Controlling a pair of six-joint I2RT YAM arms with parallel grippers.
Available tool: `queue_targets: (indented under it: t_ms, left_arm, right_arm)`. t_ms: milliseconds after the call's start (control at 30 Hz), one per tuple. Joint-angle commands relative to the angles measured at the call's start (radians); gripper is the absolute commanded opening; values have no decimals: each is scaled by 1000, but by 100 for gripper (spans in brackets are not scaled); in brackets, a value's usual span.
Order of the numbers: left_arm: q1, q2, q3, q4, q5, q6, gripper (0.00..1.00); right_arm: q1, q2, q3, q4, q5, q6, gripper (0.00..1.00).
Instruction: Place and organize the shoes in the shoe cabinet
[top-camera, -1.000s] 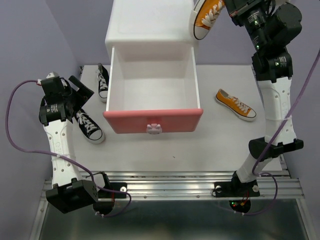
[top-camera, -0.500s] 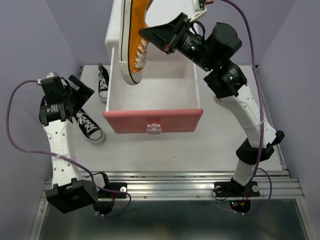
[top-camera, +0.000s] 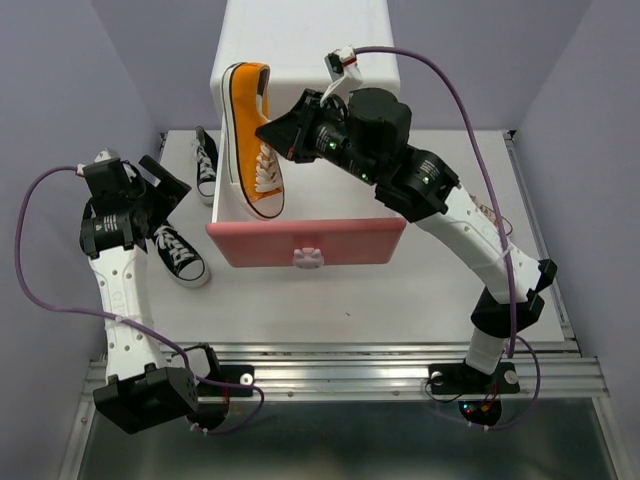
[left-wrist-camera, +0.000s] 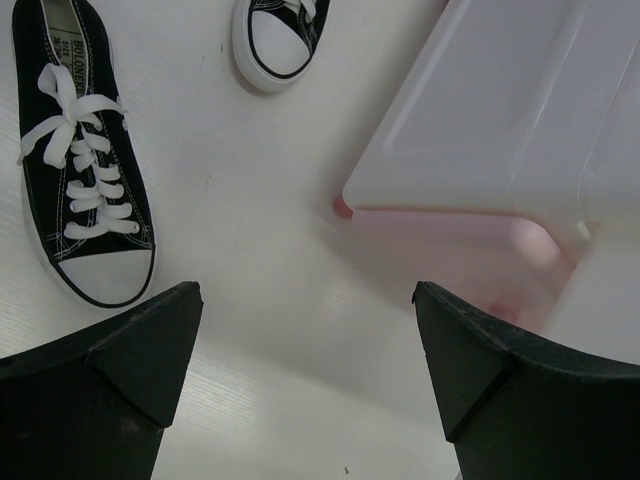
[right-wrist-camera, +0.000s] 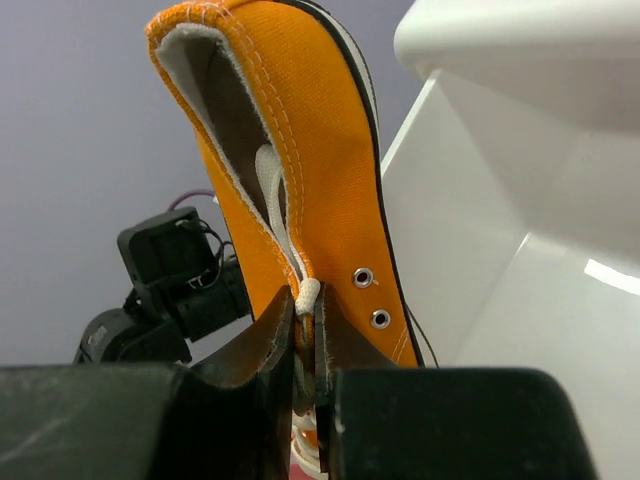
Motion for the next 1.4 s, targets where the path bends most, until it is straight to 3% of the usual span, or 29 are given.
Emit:
queue_targets:
  t_ms: [0,367,567,1067,1367]
  left_arm:
    - [3,-43,-17,19,-1,5,99]
    - [3,-64,-53,10,-1,22,99]
    - [3,-72,-60,2,-5,31,99]
    - [3,-86,-80,-1,-13,39,99]
    - [3,-79,-83,5,-22,34,99]
  right_arm:
    - [72,-33,23,52,176,-59,1]
    - [163,-88,-102,-3,524,-39,0]
    - [186,-71,-105,-3,614,-4,1]
    - [204,46,38,-94,717,53,1]
    - [204,61,6,-94,706,64,1]
